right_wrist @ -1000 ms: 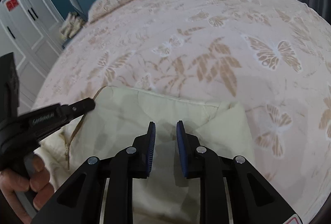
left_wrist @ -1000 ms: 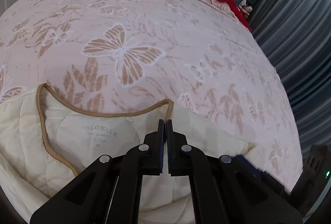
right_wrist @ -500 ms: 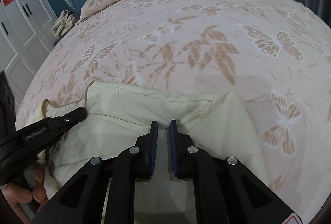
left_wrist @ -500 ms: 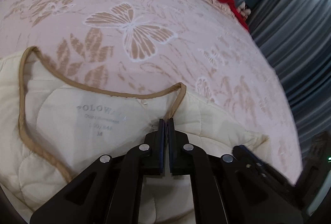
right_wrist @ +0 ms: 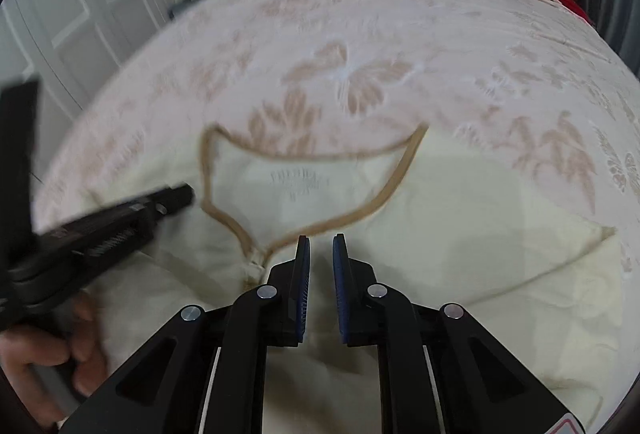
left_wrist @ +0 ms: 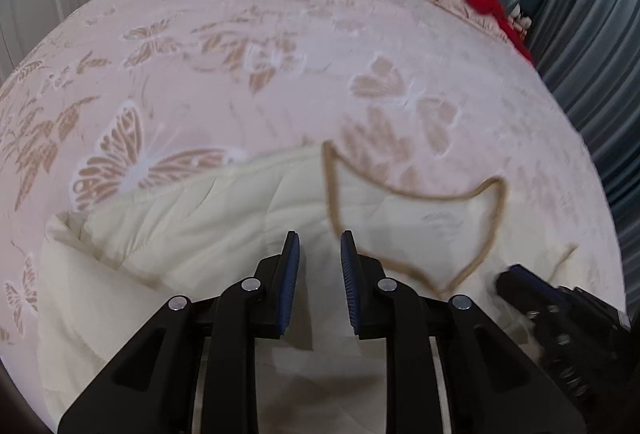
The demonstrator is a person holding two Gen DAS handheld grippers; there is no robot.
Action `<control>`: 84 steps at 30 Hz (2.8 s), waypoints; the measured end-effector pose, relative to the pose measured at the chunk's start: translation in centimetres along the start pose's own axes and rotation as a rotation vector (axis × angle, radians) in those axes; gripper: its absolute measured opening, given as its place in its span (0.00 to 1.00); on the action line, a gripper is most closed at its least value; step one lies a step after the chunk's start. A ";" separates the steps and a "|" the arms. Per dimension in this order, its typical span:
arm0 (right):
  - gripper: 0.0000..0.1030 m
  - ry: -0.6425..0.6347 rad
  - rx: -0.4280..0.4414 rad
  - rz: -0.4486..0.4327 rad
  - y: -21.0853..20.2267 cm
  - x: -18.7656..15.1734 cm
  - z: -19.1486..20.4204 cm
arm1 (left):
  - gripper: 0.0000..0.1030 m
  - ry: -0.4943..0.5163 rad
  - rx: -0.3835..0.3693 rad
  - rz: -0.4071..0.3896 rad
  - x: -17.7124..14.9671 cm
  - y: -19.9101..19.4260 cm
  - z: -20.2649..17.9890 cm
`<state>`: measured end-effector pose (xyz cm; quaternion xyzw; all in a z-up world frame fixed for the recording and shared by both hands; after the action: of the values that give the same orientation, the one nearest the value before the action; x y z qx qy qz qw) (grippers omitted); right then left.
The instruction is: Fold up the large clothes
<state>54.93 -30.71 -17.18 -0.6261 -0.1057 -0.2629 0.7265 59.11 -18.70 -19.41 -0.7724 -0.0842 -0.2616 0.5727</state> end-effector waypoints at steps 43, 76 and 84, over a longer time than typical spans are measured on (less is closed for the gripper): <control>0.46 0.091 -0.054 -0.179 -18.7 -11.9 -6.7 | 0.64 0.041 -0.045 -0.053 -12.2 -15.5 4.7; 0.04 0.341 0.055 -0.104 -31.3 -37.4 -11.7 | 0.07 -0.143 -0.131 -0.018 -34.9 -31.9 11.3; 0.04 0.070 0.075 -0.002 -41.9 -41.6 -8.5 | 0.07 0.034 -0.187 -0.044 -38.6 -44.1 8.9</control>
<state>-3.08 -31.77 -3.09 -0.5887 -0.0905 -0.2814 0.7524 10.15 10.69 -3.47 -0.8159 -0.0666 -0.2937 0.4935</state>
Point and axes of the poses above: each gripper's, at about its wrist camera, not at the fingertips, and y roughly the way its jaws point, z to its left, x to its top, the point moved 10 cm from there along y, roughly the way its jaws point, and after that the axes turned 2 degrees about x, right-handed, at the moved point
